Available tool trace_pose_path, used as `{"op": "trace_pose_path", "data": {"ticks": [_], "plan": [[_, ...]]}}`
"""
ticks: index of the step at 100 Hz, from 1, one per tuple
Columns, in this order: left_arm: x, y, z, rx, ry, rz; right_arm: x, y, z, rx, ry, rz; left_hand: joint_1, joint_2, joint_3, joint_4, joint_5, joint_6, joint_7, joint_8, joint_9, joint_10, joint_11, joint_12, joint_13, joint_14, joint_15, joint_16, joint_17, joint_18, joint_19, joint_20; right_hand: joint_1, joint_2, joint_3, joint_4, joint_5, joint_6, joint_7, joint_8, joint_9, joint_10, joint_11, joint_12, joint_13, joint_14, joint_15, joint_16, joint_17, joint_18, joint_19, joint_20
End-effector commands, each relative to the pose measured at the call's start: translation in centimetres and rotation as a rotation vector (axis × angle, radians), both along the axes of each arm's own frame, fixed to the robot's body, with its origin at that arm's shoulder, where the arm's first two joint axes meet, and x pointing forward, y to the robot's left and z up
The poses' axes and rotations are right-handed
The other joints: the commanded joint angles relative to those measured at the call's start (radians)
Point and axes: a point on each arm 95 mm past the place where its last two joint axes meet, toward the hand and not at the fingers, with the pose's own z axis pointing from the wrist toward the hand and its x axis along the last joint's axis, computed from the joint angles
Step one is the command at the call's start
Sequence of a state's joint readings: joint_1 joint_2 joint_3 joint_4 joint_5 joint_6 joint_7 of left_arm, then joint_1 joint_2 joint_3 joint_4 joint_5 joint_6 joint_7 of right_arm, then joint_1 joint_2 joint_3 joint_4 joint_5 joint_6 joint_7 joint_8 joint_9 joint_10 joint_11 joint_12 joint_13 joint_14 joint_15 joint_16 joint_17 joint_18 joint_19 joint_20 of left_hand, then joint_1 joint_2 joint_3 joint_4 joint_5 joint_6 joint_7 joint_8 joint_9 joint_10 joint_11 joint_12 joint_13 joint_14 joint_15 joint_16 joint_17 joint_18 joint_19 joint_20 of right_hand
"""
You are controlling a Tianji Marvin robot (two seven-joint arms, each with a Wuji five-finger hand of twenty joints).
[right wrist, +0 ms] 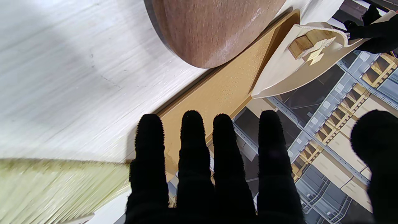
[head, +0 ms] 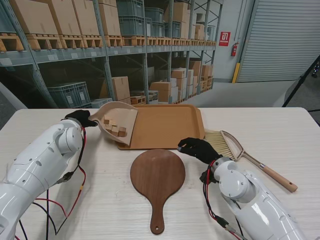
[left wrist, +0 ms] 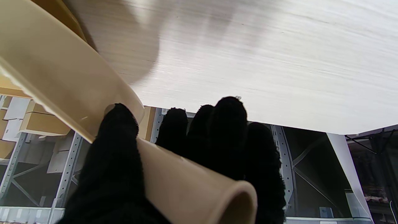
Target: Sweep wood blocks off a wooden cutting board into a dustpan and pour them into a container
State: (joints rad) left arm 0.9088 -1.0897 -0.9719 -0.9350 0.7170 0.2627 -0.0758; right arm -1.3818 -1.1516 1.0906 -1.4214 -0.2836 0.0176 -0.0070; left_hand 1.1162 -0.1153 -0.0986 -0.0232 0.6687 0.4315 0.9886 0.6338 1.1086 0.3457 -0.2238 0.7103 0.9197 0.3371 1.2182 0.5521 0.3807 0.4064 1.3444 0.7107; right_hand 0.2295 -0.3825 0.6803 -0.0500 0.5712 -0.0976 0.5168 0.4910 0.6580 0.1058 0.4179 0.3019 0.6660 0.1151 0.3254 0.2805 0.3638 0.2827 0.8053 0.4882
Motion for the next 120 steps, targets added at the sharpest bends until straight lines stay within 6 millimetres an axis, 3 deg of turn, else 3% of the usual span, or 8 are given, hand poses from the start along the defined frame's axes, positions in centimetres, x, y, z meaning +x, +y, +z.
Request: {"op": "trace_pose_path", "data": {"ticks": [1,88,120], "plan": [[0.5,-0.3,1.0,-0.004,-0.006,-0.002,-0.2,0.3,-0.4,0.001,0.015,0.011,0.167,0.146,0.094,0.029,0.006,0.052,0.075,-0.014,-0.012,-0.335,1.6,-0.009,0.008,-0.274,-0.002,-0.006,0.001,-0.029,0.022,0.0,0.003,0.013,0.013,0.016,0.021,0.003,0.015,0.008,0.002,0.009,0.021,0.012,0.001,0.001,0.021,0.014,0.002,0.031,0.023,0.015],[0.7,-0.1,1.9,0.122,0.0,-0.072,-0.1,0.4,-0.6,-0.01,0.017,0.014,0.175,0.144,0.1,0.029,0.002,0.065,0.07,-0.017,-0.017,-0.328,1.606,-0.016,0.005,-0.264,0.005,-0.014,-0.001,-0.016,0.025,0.007,0.004,0.012,0.014,0.016,0.022,0.003,0.014,0.01,0.003,0.01,0.022,0.012,0.002,0.005,0.023,0.014,0.004,0.033,0.029,0.013],[1.2,-0.9,1.8,0.12,0.0,-0.08,-0.1,0.4,-0.7,-0.012,0.018,0.013,0.175,0.146,0.133,0.026,-0.05,0.074,0.057,-0.028,-0.058,-0.316,1.583,-0.019,-0.045,-0.249,-0.014,-0.016,-0.045,-0.024,0.001,0.002,0.003,0.011,0.014,0.016,0.024,0.005,0.014,0.01,0.003,0.01,0.023,0.012,0.004,0.005,0.024,0.014,0.003,0.034,0.03,0.012]]}}
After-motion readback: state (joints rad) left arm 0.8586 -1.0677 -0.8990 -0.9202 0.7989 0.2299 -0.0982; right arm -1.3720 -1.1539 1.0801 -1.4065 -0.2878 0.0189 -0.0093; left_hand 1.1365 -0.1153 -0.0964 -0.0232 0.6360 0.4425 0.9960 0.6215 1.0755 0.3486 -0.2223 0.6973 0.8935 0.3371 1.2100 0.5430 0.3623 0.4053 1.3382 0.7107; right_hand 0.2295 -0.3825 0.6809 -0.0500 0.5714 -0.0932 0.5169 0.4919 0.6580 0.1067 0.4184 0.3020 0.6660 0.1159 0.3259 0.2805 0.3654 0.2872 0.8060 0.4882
